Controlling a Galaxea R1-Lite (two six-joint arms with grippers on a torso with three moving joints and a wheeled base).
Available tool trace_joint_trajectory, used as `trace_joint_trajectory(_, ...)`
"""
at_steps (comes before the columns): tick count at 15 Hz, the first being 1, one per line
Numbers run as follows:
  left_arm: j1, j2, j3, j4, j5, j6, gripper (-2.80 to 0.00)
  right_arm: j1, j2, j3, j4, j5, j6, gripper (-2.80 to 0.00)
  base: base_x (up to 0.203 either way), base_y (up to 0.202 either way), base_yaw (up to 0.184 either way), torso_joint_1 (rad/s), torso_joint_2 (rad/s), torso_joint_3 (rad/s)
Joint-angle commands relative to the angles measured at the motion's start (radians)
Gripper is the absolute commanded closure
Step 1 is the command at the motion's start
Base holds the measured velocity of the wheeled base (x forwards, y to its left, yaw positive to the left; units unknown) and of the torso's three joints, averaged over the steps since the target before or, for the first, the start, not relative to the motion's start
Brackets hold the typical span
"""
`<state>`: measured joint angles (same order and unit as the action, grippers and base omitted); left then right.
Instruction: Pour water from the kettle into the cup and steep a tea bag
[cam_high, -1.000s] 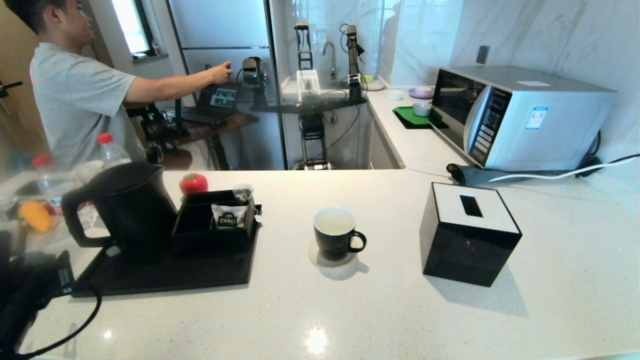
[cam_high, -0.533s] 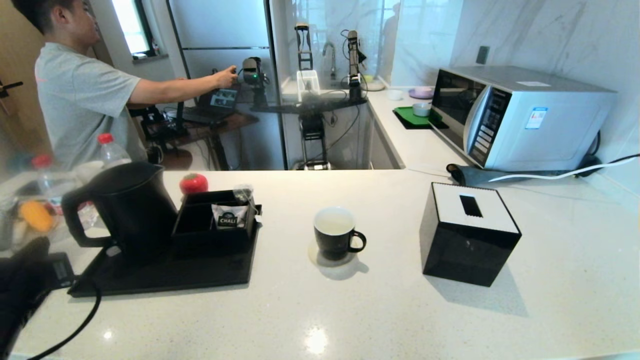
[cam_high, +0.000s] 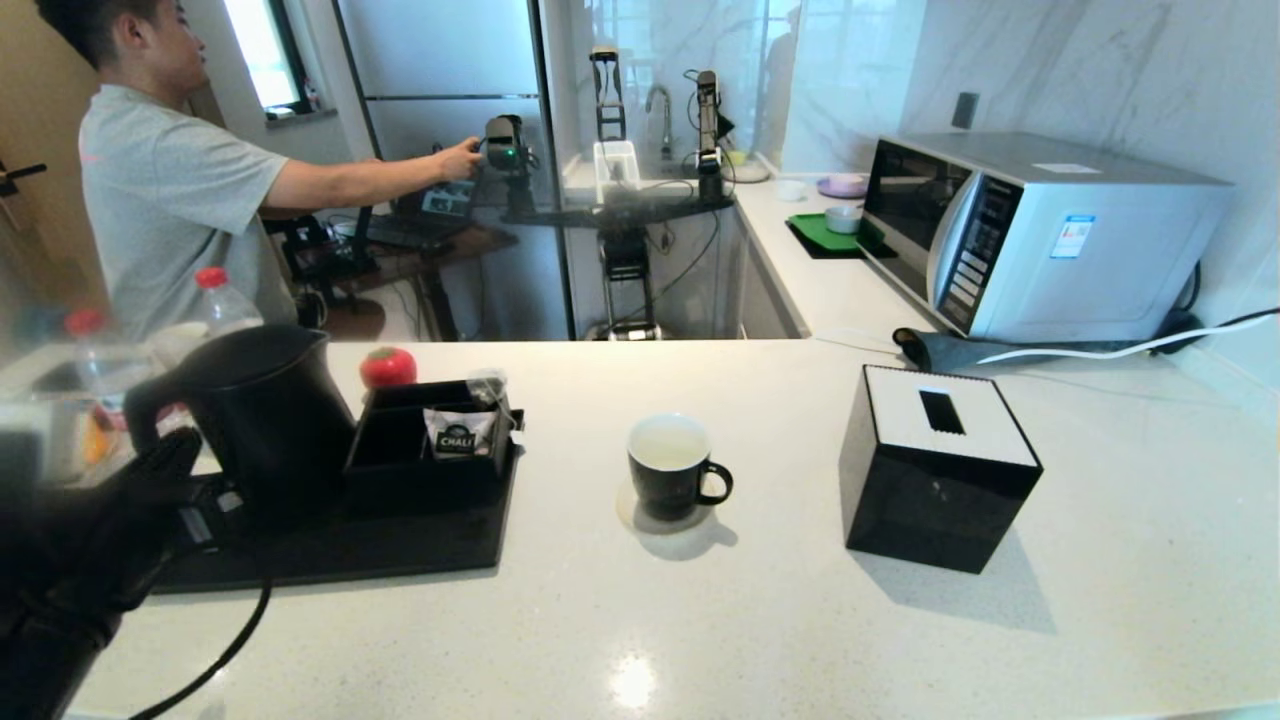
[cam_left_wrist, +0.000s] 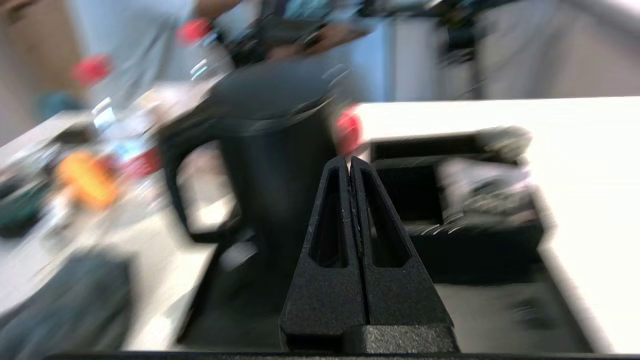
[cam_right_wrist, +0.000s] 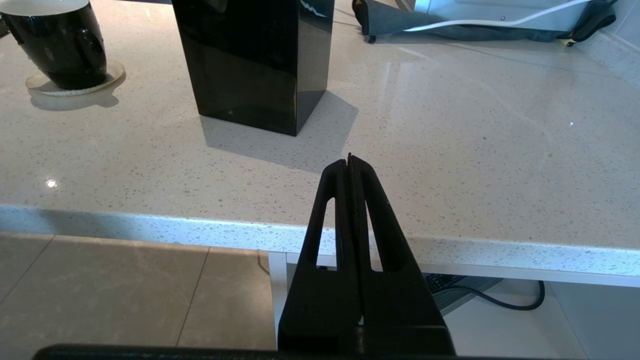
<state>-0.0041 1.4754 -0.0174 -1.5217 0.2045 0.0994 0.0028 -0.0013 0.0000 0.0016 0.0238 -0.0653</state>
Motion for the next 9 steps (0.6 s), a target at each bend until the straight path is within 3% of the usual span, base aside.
trace_joint_trajectory(1, -0.077, -0.020, -0.068, -0.002, 0.006, 0.000, 0.00, 0.000, 0.001, 0.000, 0.000, 0.001, -0.001, 0.00, 0.000, 0.000, 0.000, 0.000, 0.00, 0.000)
trace_joint_trajectory(3, -0.106, -0.074, -0.163, 0.146, 0.007, 0.000, 0.00, 0.000, 0.001, 0.000, 0.000, 0.001, -0.001, 0.00, 0.000, 0.000, 0.000, 0.000, 0.00, 0.000)
trace_joint_trajectory(9, -0.187, -0.271, -0.504, 0.856, 0.005, 0.000, 0.00, 0.000, 0.001, 0.000, 0.000, 0.001, -0.001, 0.00, 0.000, 0.000, 0.000, 0.000, 0.00, 0.000)
